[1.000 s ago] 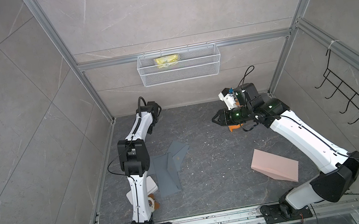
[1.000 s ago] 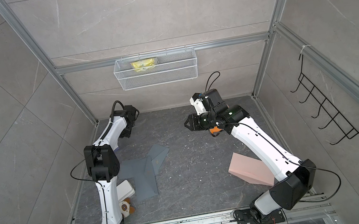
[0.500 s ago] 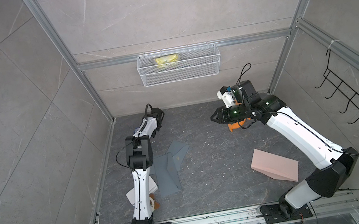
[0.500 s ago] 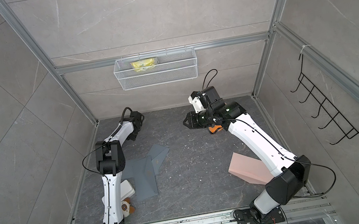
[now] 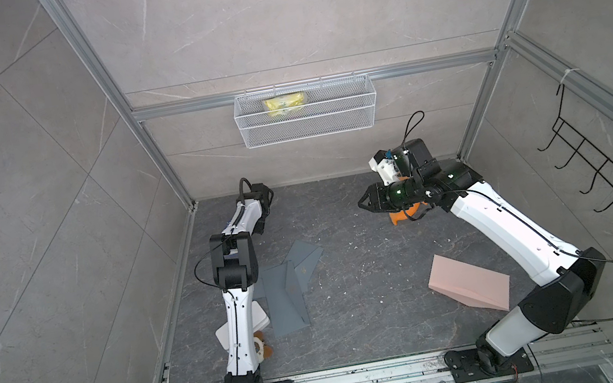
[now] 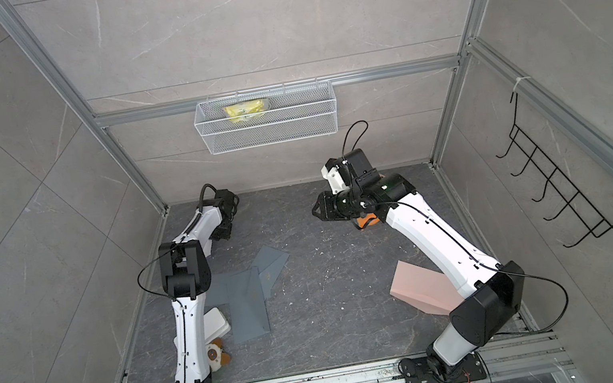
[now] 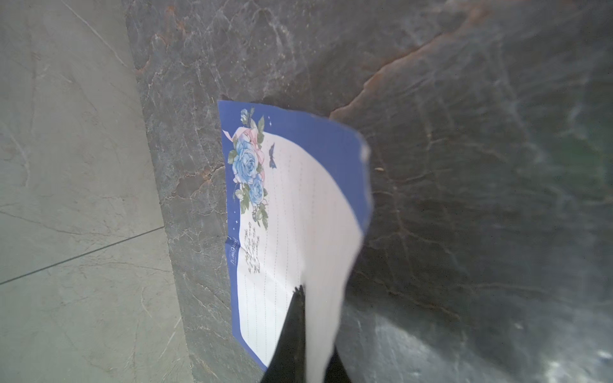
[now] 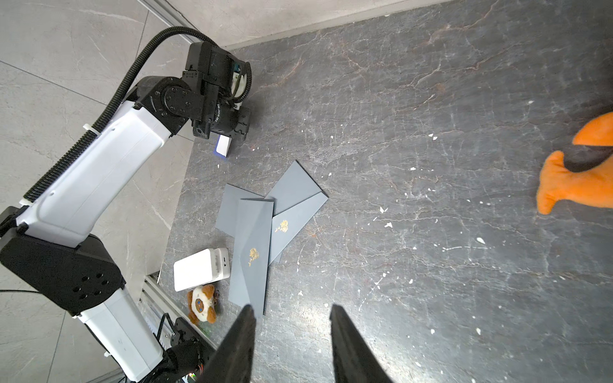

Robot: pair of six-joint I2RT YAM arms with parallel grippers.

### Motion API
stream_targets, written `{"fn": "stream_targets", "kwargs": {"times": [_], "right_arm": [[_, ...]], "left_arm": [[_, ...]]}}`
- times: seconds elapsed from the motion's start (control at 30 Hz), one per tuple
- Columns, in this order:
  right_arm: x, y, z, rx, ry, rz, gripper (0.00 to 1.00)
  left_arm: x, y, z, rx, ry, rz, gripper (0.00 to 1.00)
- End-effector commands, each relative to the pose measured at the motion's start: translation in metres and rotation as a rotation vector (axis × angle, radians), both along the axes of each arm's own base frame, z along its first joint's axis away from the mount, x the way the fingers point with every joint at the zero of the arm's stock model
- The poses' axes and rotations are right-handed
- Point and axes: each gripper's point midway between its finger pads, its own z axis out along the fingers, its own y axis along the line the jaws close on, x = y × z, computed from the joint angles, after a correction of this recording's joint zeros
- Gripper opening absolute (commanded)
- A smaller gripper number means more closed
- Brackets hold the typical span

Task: Take the letter paper out of the envelope
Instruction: Place the letter paper at the center of the board.

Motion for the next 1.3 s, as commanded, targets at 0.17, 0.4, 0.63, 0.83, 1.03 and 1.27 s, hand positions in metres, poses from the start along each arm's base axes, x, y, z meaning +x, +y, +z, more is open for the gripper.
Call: {"fn": "stream_targets", "kwargs": {"times": [0.17,0.4,0.63,0.83,1.03,1.27], "right_arm": [[-0.011,-0.003,0.003,0.024,0.009,-0.020,0.41],[-0.015,-0.005,0.004,0.029,0.006,-0.028,0.42],[-0.018,-0.005,-0.002,0.038,0.015,-0.052,0.44],[-0.021,-0.006,-0.010,0.005,0.008,-0.060,0.45],[-0.031,0.007,-0.019,-0.075,-0.011,-0.023,0.47],[-0.039,0.019,-0.034,-0.084,-0.020,0.024,0.50]], "left_arm": [[-0.002,-0.005,0.000,-0.099,-0.005,0.055,0.26],[-0.003,-0.018,0.009,-0.192,-0.025,0.082,0.44],[-0.009,-0.029,0.025,-0.269,-0.049,0.127,0.73],[-0.014,-0.041,0.053,-0.365,-0.105,0.164,0.89],[-0.035,-0.065,0.090,-0.545,-0.158,0.235,0.90],[-0.093,-0.103,0.113,-0.808,-0.111,0.263,0.90]]}}
